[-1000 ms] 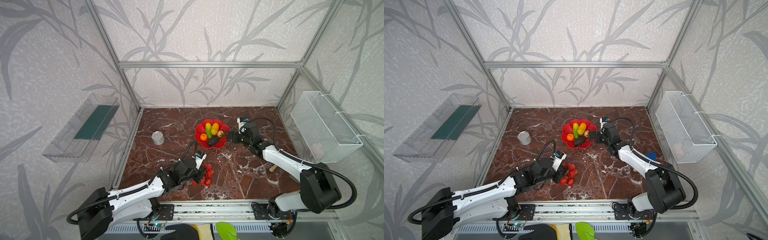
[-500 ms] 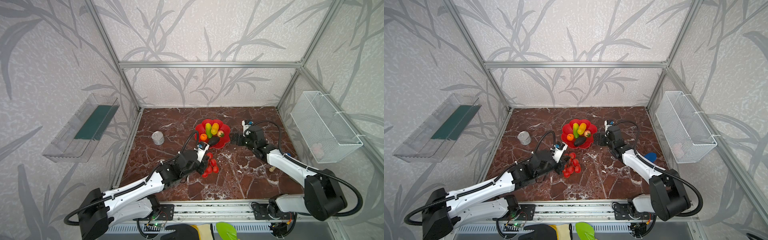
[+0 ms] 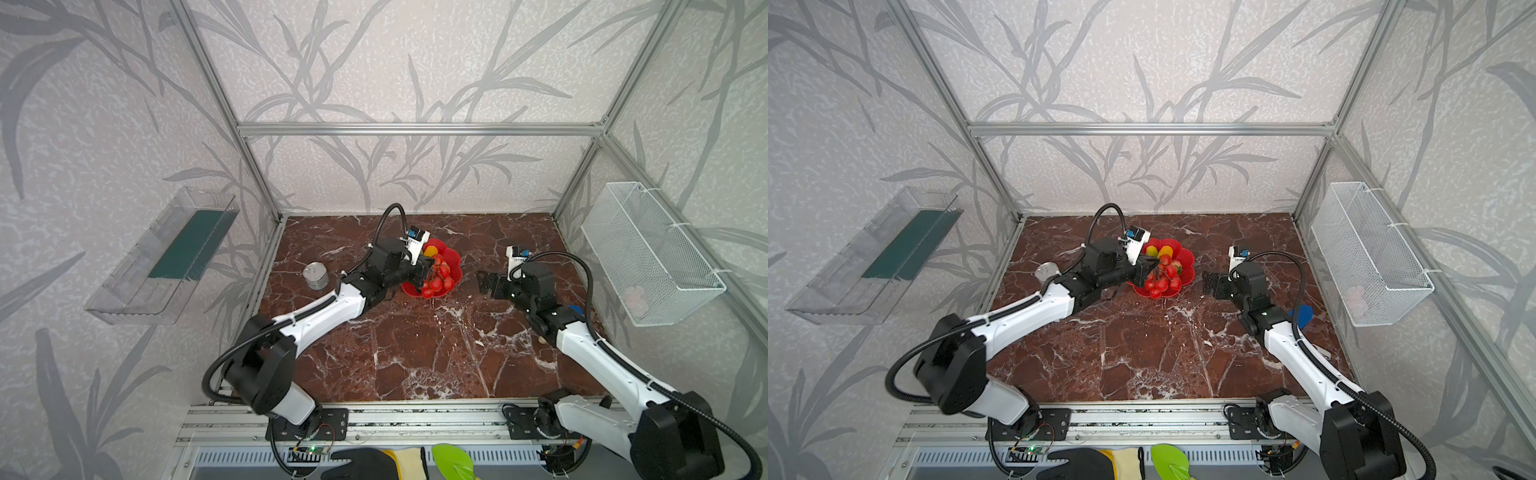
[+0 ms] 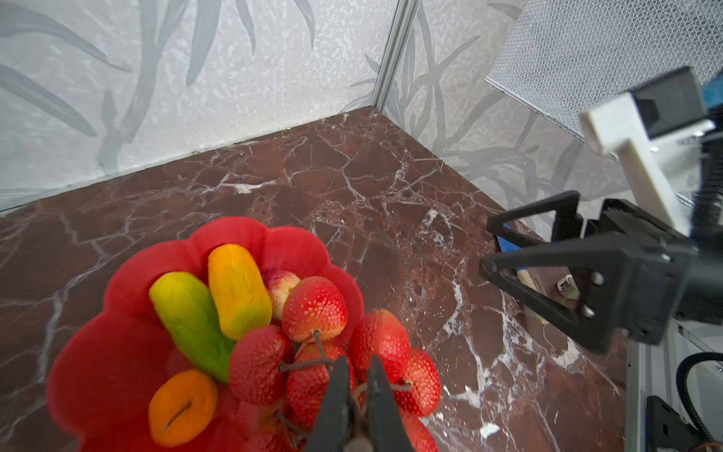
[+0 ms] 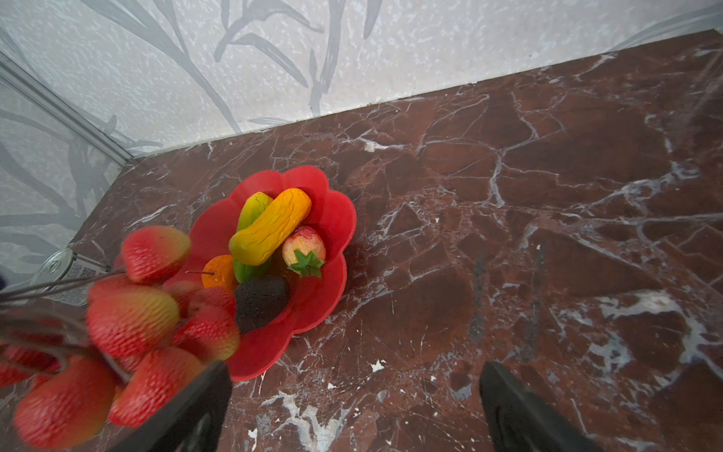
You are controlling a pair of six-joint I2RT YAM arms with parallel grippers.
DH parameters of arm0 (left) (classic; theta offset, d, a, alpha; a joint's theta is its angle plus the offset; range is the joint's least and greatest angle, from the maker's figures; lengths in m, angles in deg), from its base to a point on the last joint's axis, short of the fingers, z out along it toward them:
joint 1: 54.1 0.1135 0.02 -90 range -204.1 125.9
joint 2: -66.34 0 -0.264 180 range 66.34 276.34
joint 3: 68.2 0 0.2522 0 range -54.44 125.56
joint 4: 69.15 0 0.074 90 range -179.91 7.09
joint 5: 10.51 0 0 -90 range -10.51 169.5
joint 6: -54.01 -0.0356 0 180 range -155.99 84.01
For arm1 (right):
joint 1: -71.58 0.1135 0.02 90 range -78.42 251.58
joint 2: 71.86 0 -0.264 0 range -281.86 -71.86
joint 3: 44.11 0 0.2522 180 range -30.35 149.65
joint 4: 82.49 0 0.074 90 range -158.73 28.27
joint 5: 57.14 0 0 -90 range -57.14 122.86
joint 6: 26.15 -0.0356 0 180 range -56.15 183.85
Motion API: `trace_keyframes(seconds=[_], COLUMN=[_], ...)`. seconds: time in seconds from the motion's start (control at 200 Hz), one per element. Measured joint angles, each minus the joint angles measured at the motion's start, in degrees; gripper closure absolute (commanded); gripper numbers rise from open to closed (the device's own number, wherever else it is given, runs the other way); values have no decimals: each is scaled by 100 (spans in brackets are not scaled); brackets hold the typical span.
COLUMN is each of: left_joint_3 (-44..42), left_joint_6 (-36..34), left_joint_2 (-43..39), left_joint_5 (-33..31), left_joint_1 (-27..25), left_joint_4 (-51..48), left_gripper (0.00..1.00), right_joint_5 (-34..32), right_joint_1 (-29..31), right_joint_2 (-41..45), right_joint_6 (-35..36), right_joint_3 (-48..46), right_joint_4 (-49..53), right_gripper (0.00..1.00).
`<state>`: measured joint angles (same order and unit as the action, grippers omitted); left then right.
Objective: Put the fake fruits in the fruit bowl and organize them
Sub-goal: 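Carry the lychee bunch onto the fruit in the bowl and release it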
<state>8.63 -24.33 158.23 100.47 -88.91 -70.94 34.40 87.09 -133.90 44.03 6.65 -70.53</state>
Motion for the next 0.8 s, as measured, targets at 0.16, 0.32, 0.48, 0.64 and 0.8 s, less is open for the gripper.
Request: trace_keyframes(seconds=[0.16,0.32,0.48,0.64,0.8], left_joint_3=[332,577,634,673,673], left_joint_6=[286,505,640,638,579], left_joint_2=[988,1604,1742,1725,1482], left_joint_5=[483,673,699,643,531], left_joint_1=[400,673,772,769,772], left_joint_4=[614,807,828,824,785], left_gripper=[100,100,77,8,1], right_joint_5=[24,98,153,201,216], right_joint_1=[-214,-385,-472,-496,-514], right_joint_2=[127,136,136,136,133], right_joint_6=[20,20,17,15,20], right_joint_3=[-44,-48,-50,-55,-55], right_joint_4=[90,120,127,127,127], right_gripper=[1,1,1,1,1])
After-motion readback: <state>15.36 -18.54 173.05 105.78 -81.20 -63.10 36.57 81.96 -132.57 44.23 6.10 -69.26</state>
